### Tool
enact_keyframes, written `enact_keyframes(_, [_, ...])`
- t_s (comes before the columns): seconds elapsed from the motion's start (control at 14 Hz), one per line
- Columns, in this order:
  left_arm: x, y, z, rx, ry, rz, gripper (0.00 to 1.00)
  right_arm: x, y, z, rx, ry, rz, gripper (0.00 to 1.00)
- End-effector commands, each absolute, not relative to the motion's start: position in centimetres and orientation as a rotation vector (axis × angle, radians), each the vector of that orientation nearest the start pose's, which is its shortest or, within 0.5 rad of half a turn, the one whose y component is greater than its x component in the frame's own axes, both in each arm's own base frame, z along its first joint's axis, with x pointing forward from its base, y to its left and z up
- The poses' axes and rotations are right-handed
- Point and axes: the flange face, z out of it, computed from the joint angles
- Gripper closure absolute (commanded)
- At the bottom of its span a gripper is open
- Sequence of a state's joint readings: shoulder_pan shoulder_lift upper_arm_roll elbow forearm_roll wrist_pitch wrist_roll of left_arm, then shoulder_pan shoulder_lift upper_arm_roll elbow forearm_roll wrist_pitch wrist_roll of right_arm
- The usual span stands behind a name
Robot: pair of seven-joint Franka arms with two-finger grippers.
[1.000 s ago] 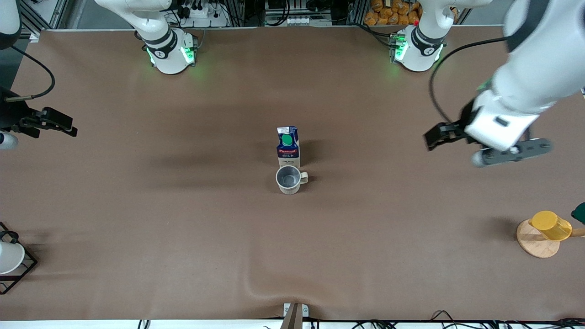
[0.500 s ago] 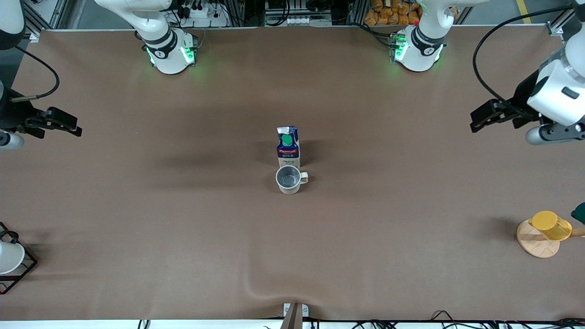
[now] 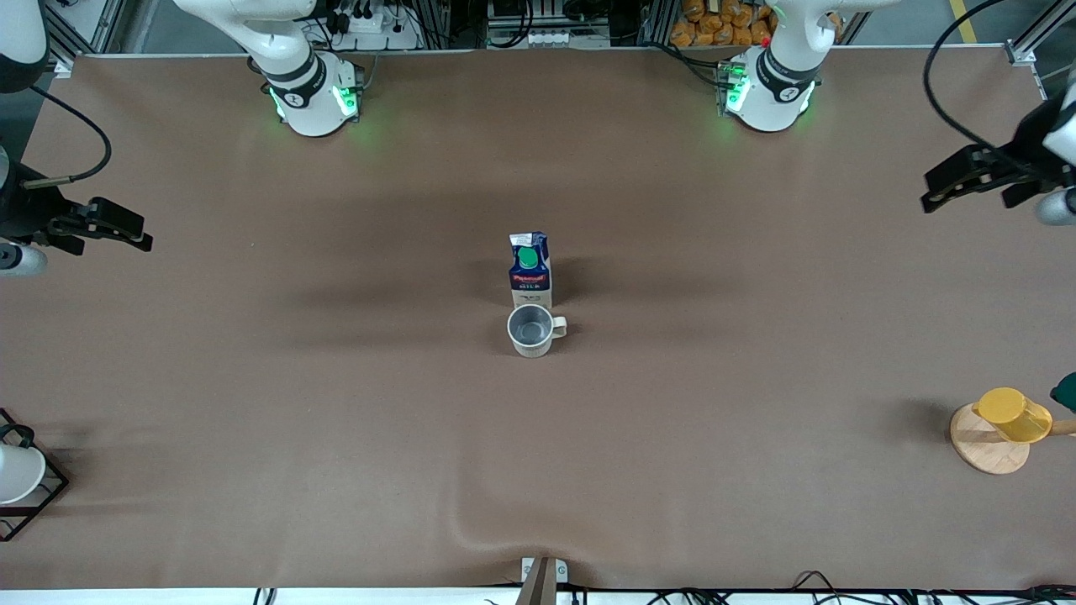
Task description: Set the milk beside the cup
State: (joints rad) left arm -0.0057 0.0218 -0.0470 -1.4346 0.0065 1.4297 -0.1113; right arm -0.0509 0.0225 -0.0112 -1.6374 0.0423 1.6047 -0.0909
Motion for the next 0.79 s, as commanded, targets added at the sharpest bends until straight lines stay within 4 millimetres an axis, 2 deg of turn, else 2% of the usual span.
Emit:
enact_keyframes(0.0, [53.5,-2.5,66.6,-3.123,-0.077,0.061,0.0,55.8,-2.7,59.1,-3.08,-0.041,0.076,0.0])
enact_keyframes(0.29, [53.0,-2.1,67.0,-3.123,-0.07,0.058,0.0,55.9,-2.7,59.4,-3.081,-0.041,0.062,0.0])
enact_keyframes(0.71, [53.1,-3.1,66.8,-3.118,-0.047,0.076,0.0,56.0,-2.7,59.2,-3.081,-0.043,0.067,0.0])
